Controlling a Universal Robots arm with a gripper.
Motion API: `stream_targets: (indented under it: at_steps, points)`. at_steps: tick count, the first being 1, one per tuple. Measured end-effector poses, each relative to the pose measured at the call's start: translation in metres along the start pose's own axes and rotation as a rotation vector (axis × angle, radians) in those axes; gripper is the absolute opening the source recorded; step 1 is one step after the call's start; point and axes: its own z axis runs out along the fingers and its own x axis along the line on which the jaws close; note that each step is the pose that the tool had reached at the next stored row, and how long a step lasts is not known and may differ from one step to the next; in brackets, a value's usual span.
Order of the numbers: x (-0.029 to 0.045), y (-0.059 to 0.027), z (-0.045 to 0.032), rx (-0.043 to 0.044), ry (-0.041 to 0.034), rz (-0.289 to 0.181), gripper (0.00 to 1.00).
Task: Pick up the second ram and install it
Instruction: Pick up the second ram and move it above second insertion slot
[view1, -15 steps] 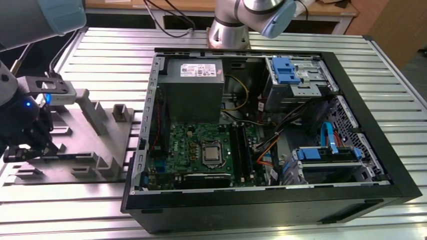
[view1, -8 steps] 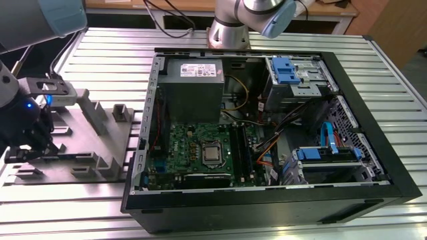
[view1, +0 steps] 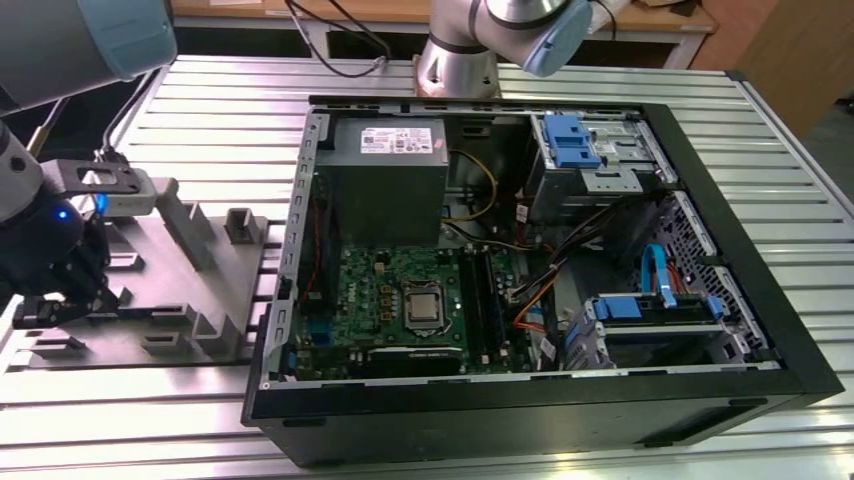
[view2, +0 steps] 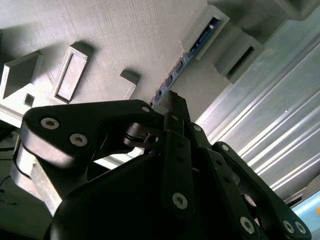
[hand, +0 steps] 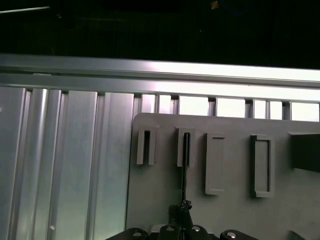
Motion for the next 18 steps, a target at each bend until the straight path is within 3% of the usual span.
stream_targets:
  at_steps: [18]
  points:
    - [-0.0042, 0.0073, 0.0062, 0.0028, 0.0, 0.0, 0.1]
